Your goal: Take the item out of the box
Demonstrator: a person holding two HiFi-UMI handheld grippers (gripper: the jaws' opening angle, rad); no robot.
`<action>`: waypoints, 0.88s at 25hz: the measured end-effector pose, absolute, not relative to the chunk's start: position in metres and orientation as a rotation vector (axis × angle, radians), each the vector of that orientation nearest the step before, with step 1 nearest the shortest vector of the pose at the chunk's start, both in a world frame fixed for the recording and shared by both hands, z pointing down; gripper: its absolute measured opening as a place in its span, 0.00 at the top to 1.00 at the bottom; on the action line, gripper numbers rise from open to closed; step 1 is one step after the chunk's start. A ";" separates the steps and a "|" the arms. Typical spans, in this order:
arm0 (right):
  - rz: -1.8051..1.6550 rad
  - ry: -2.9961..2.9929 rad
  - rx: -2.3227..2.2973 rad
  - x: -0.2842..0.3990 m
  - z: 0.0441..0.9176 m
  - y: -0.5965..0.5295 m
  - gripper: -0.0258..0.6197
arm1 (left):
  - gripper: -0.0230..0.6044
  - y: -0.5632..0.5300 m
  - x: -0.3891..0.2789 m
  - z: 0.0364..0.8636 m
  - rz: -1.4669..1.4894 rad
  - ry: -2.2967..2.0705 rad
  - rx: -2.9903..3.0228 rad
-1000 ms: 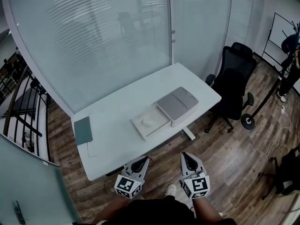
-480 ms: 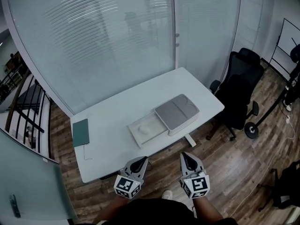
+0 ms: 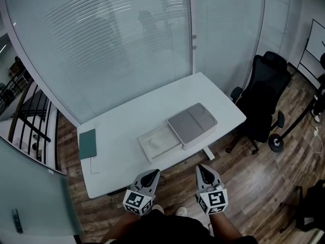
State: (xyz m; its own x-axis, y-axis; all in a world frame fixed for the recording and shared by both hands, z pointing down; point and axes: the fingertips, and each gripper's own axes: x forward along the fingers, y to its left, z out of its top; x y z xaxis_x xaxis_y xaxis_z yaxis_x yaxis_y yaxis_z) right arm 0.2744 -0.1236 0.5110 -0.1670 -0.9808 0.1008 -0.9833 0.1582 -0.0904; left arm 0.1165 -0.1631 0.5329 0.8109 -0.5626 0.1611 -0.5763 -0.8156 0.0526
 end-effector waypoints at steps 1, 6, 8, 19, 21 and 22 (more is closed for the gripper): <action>0.215 -2.375 2.014 0.276 0.512 -0.127 0.95 | 0.95 -0.166 0.117 0.533 0.209 -0.914 2.892; 0.176 -2.391 2.025 0.279 0.512 -0.150 0.95 | 0.95 -0.185 0.117 0.534 0.197 -0.917 2.881; 0.171 -2.398 2.017 0.278 0.510 -0.161 0.95 | 0.95 -0.195 0.117 0.532 0.187 -0.921 2.884; 0.173 -2.435 1.874 0.243 0.507 -0.227 0.95 | 0.95 -0.246 0.096 0.530 0.153 -0.986 2.854; 0.167 -2.445 1.845 0.236 0.509 -0.239 0.95 | 0.95 -0.254 0.092 0.530 0.145 -1.002 2.841; 0.161 -2.447 1.828 0.233 0.510 -0.245 0.95 | 0.95 -0.257 0.088 0.531 0.142 -1.011 2.835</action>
